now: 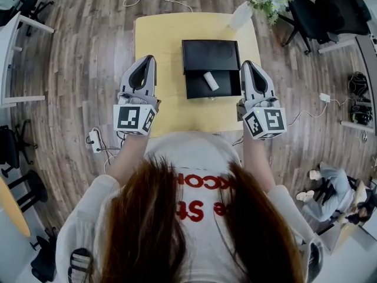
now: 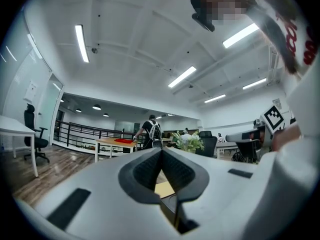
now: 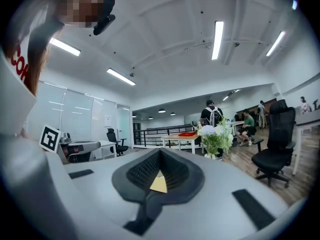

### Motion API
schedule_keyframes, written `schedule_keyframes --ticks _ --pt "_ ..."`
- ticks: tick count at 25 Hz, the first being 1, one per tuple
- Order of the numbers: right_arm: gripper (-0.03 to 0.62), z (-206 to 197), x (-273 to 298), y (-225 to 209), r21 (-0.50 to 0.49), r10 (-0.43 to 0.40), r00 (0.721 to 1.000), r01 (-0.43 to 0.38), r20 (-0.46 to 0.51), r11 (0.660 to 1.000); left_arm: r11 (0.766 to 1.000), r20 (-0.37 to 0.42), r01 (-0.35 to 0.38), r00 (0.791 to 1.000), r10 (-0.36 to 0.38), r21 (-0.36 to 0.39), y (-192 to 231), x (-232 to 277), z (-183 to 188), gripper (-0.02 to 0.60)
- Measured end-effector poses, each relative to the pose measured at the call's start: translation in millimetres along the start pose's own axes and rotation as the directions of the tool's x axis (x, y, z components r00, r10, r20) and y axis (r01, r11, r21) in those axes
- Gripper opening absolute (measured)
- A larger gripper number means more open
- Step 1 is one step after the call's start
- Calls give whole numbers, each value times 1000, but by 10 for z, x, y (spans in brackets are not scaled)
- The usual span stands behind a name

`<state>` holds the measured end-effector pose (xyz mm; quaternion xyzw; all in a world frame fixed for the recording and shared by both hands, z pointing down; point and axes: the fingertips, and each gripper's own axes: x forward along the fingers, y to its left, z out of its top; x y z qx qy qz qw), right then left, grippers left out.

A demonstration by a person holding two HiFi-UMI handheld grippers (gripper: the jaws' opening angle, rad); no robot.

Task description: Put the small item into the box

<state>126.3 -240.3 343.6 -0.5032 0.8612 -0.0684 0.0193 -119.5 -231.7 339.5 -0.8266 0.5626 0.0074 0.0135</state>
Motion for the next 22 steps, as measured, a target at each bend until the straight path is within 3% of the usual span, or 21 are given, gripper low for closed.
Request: schedule_keyframes --ticks 22 --pt "5 284 -69 -2 -30 -7 998 8 62 1000 999 38 -39 999 39 13 47 -79 152 6"
